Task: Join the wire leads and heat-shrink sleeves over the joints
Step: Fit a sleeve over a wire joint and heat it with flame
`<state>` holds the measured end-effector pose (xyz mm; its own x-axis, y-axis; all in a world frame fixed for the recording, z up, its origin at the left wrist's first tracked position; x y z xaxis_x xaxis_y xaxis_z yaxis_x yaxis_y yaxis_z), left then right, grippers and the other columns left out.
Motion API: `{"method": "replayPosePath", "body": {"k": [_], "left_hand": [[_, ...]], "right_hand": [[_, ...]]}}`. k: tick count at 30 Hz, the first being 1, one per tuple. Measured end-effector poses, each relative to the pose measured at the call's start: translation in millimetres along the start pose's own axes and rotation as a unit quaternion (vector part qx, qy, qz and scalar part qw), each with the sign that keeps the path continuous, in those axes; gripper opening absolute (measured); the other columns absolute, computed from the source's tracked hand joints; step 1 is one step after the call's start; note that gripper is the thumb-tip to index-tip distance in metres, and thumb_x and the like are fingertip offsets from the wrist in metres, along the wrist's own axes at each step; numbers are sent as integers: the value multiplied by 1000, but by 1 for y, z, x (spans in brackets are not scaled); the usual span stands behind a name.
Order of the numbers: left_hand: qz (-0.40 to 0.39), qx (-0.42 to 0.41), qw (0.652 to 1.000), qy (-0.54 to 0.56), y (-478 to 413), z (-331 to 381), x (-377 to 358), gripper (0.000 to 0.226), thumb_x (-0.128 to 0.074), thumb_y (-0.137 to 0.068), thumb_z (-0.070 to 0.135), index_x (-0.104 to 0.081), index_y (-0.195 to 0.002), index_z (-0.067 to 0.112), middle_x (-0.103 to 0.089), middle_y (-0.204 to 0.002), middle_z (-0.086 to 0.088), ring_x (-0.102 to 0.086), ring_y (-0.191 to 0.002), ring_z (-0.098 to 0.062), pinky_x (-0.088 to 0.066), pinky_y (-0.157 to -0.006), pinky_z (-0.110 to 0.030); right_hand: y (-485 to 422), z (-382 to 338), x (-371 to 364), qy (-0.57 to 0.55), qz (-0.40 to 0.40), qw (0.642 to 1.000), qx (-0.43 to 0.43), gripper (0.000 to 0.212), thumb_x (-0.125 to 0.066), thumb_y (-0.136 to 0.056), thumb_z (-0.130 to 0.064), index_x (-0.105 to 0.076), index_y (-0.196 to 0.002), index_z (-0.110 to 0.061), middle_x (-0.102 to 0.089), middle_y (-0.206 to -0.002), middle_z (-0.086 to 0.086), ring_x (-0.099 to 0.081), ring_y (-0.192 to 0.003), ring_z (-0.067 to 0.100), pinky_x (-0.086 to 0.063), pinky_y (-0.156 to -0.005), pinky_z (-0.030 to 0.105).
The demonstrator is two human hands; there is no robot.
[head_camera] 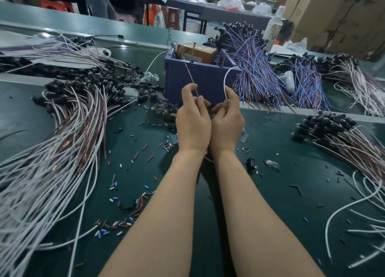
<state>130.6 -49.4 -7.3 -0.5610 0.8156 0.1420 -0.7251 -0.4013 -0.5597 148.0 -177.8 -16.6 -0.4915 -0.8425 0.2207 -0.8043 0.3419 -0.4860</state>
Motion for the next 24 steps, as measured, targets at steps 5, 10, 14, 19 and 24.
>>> {"method": "replayPosePath", "body": {"k": [5,10,14,19,24], "left_hand": [[-16,1,1000,0,0,1,-2,26,-42,-98,8,-45,-124,7,-60,-81,7,-61,-73,-15,-46,-69,-25],[-33,7,999,-1,0,-1,-5,28,-42,-98,7,-44,-126,8,-59,-81,8,-59,-72,-13,-44,-68,-23],[-38,9,999,-6,0,-2,-7,31,-42,-98,7,-42,-129,7,-60,-81,7,-59,-71,-12,-41,-66,-17],[-41,28,999,-16,0,-5,-7,37,-41,-99,9,-40,-136,10,-70,-86,-7,-65,-77,-21,-46,-71,-26],[-38,51,998,-21,1,-6,-5,43,-40,-99,11,-32,-142,13,-69,-84,-12,-65,-78,-27,-49,-76,-38]], "right_hand": [[0,1,-1,2,-3,1000,0,39,-42,-96,-3,-54,-130,-18,-61,-78,3,-60,-77,24,-46,-72,35],[0,5,-6,-2,-17,1000,-11,39,-43,-94,-2,-57,-127,-20,-65,-81,7,-61,-79,25,-47,-73,32],[-1,7,-6,3,-16,1000,-5,39,-45,-93,-3,-59,-124,-21,-65,-80,4,-61,-78,22,-40,-66,20],[-1,6,-7,-5,-19,1000,-5,35,-46,-95,-6,-58,-124,-20,-64,-78,4,-62,-78,20,-45,-67,19],[1,3,-5,-14,-20,1000,-5,36,-46,-93,-1,-59,-123,-17,-59,-70,-2,-58,-70,15,-39,-62,8]]}}
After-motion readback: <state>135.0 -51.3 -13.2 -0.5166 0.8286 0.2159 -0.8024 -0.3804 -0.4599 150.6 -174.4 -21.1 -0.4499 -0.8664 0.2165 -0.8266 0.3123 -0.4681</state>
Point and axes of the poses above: each hand's wrist, its own y-axis away from the middle knuckle, its own x-axis out of the back of the hand, z = x × y, the point moved 10 cm from there along -y, towards the middle knuckle
